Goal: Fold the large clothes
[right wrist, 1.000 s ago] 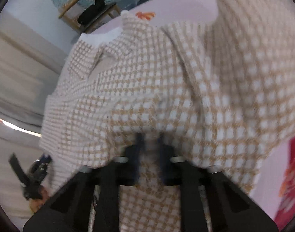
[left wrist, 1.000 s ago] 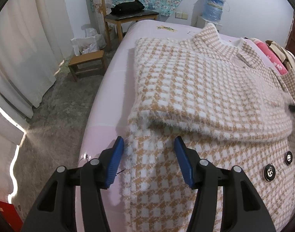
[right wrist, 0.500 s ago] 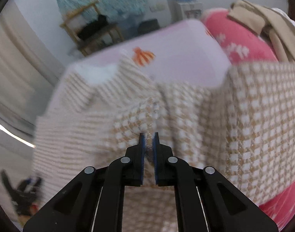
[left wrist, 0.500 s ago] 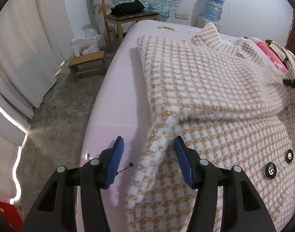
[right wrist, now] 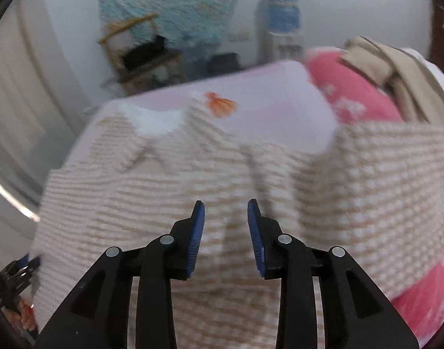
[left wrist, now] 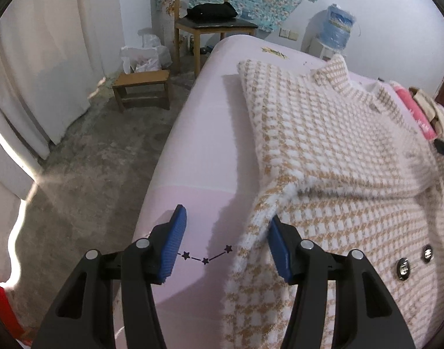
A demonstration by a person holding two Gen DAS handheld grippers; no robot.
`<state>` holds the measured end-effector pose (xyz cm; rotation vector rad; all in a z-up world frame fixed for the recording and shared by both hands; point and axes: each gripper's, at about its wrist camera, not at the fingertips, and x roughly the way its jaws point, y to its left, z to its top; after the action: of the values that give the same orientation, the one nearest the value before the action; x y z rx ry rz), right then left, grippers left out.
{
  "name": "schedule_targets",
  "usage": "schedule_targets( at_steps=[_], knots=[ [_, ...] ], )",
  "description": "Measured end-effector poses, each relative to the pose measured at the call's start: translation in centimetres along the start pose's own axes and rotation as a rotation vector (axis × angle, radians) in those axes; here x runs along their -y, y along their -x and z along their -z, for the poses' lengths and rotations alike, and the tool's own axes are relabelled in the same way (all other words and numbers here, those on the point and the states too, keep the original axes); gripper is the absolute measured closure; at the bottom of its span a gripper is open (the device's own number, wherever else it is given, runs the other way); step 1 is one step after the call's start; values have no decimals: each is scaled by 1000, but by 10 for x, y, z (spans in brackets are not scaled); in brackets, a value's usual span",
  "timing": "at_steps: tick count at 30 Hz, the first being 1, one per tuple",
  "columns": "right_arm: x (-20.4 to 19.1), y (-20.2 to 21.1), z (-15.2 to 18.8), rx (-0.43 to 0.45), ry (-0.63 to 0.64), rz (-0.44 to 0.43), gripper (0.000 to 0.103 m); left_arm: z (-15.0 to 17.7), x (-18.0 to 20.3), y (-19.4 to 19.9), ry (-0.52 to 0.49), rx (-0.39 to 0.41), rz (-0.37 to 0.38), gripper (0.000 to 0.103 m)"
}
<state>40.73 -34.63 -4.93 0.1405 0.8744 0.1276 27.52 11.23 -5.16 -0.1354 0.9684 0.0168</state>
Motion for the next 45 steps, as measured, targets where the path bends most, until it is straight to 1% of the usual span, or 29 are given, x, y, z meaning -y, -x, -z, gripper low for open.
schedule_targets(
  at_steps=[2,3,4,5,6,8,9,11,12,15,18,20,22,24,26,27,28,29,30,31,33,36,37,39,41,45],
  knots=[
    [-12,-18,6,-42,52,-18,61,-2,-9,1,52,3,51,50],
    [-14,-25,10,-71,67,-14,60,-2,-13,1,71,4,73,50],
    [-14,-40,16,-122,81,17,60,-3,-16,2,90,4,95,50],
    [-15,-47,22,-122,96,40,60,-3,-18,3,101,2,115,50],
    [-18,-44,24,-104,116,50,59,-3,-20,4,113,-1,139,50],
    [-21,-41,24,-110,123,67,58,-2,-24,9,127,-8,186,50],
    [-21,-39,23,-113,118,64,55,-1,-24,14,124,-4,207,50],
    [-23,-32,24,-108,120,63,52,0,-25,29,102,31,240,50],
    [-24,-30,24,-98,122,61,48,-1,-24,38,89,51,251,50],
    [-31,-24,24,-71,138,42,42,-10,-17,65,45,131,299,50],
    [-37,-27,27,-74,150,33,41,-31,-3,63,27,142,328,50],
    [-38,-35,30,-95,149,49,41,-53,16,52,3,134,350,50],
    [-37,-39,33,-99,151,59,40,-74,39,34,-40,110,344,50],
    [-37,-35,35,-95,153,61,40,-93,58,8,-65,63,358,50],
    [-36,-34,35,-97,152,58,40,-106,67,-15,-84,34,329,50],
    [-36,-34,35,-96,152,59,40,-109,69,-27,-96,18,303,50],
    [-36,-34,35,-97,152,57,40,-112,68,-43,-86,-17,244,50],
    [-36,-33,36,-97,153,56,39,-113,64,-54,-71,-47,221,50],
    [-35,-35,35,-97,153,57,39,-113,58,-62,-52,-69,215,50],
    [-35,-38,34,-97,152,55,39,-113,50,-68,-23,-80,211,53],
    [-35,-38,35,-98,151,54,37,-112,41,-69,10,-70,238,55],
    [-35,-37,33,-106,145,55,36,-113,39,-61,18,-54,215,55],
    [-35,-35,32,-106,137,54,35,-112,41,-54,12,-38,198,55],
    [-34,-26,31,-96,119,46,26,-110,47,-45,-5,-19,200,55],
    [-36,-15,31,-80,114,44,23,-107,56,-33,-29,-7,194,55],
    [-40,1,34,-81,122,74,21,-94,80,-21,-98,-9,161,50]
  ],
)
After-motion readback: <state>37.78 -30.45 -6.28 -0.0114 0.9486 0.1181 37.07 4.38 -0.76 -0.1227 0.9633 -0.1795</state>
